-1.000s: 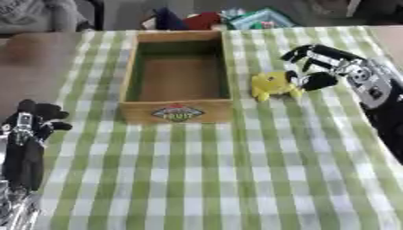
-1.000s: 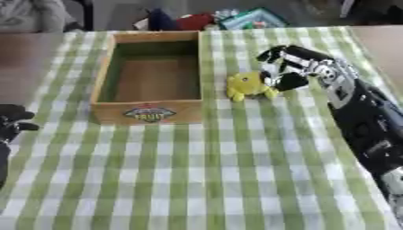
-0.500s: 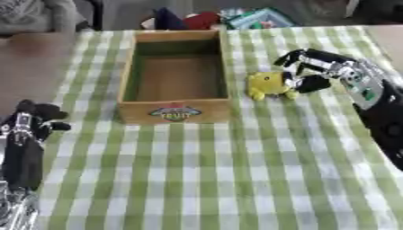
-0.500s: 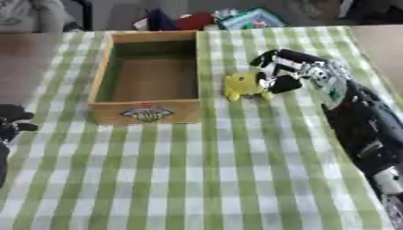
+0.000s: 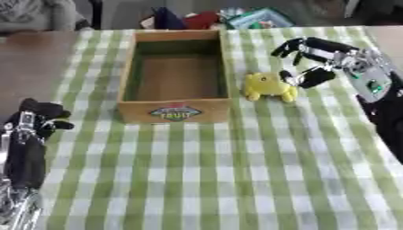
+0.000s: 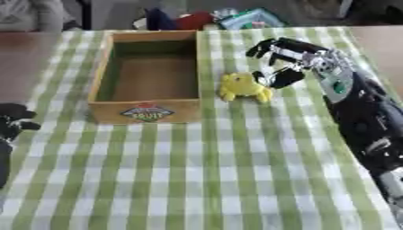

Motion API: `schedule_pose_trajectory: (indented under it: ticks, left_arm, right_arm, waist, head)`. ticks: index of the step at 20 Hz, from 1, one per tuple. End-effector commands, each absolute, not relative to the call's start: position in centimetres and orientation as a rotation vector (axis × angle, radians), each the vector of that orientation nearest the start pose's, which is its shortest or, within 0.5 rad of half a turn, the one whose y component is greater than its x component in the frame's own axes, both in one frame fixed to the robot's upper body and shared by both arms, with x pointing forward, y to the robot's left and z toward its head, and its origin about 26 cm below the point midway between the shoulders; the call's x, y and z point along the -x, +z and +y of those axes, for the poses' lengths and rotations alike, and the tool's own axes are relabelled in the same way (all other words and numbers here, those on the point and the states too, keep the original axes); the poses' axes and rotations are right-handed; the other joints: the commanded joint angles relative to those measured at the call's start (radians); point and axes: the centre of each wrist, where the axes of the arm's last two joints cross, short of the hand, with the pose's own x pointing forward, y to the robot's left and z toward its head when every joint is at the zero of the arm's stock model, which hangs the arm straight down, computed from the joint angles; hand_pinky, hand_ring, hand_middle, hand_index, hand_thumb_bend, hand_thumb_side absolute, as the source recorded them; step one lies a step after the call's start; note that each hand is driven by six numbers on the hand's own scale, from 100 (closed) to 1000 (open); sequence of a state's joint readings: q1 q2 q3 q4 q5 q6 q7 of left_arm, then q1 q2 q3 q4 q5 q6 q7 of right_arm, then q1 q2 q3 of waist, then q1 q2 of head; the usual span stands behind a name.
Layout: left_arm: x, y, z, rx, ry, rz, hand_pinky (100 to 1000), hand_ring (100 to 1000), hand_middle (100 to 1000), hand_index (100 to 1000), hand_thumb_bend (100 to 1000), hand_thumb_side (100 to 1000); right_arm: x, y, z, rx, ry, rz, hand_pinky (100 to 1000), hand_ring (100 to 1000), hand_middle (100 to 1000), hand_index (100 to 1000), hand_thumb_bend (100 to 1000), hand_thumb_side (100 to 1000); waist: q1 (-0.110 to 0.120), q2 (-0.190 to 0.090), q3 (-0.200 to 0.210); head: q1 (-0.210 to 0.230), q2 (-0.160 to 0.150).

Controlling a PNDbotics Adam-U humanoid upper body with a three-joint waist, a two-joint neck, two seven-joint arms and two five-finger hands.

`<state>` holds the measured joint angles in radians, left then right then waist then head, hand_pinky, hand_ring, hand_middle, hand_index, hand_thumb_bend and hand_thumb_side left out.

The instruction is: Pick up objects on the table and place them in the box.

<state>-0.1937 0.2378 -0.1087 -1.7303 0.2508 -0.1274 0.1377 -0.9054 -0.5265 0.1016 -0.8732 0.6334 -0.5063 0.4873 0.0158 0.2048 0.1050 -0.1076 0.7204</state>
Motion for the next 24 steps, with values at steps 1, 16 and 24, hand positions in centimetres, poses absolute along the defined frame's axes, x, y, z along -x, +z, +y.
schedule_pose_trajectory:
  ticks: [1,16,24]
  left_arm:
    - [-31.6,9.8,24.6,0.099,-0.027,-2.029,535,608,555,511,100,673]
    - [-31.5,9.8,24.5,0.105,-0.028,-2.028,535,607,555,511,100,674]
    - [-31.5,9.8,24.4,0.108,-0.029,-2.027,534,607,555,511,100,674]
  right_arm:
    - [-47.0,20.8,-34.0,0.605,1.593,-1.593,661,855,833,903,100,307]
    - [-47.3,18.9,-32.7,0.553,1.679,-1.507,672,859,840,906,100,429]
    - [-47.5,17.6,-31.8,0.554,1.753,-1.438,688,867,855,918,100,473]
  waist:
    - [-0.001,-0.013,-0.001]
    - [0.005,-0.011,0.003]
    - [0.009,-0.011,0.005]
  head:
    - [0.003,-0.002]
    - [-0.007,0.004]
    - [-0.012,0.005]
